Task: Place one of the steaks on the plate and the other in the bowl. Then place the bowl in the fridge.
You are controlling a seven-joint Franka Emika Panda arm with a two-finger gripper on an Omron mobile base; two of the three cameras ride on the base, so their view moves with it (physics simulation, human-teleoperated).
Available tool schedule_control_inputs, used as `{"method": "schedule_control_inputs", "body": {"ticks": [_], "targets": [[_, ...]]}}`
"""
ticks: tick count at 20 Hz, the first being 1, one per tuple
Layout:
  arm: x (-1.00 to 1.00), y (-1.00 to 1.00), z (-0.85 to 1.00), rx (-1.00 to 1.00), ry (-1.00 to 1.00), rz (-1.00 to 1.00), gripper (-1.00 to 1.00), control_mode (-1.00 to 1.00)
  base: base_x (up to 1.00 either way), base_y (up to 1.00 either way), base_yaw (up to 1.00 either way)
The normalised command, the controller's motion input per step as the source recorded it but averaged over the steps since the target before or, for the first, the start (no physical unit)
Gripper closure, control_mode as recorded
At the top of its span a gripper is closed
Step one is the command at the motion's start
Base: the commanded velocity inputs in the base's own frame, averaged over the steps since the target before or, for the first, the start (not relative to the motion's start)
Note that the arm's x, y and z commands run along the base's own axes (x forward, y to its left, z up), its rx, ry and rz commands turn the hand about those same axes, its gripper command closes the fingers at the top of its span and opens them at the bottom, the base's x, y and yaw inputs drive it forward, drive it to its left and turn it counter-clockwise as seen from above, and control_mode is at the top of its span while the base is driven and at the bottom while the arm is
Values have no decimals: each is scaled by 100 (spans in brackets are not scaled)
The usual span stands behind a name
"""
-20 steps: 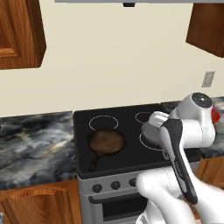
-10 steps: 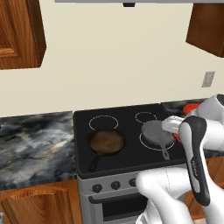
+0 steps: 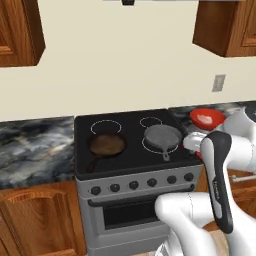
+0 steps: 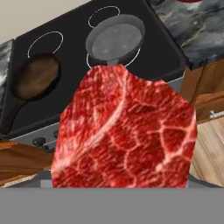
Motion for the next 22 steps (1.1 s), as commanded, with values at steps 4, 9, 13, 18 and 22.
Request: {"method": "schedule_control_inputs", "body": {"ticks": [4, 9, 13, 18, 22], "targets": [[0, 0, 0, 0, 0, 0, 100, 100, -20, -97, 0], [0, 0, 0, 0, 0, 0, 100, 100, 0, -100, 0], [0, 0, 0, 0, 0, 0, 100, 100, 0, -100, 0], [0, 0, 0, 0, 0, 0, 100, 100, 6, -91, 0], [0, 0, 0, 0, 0, 0, 100, 100, 66, -34, 0]]}}
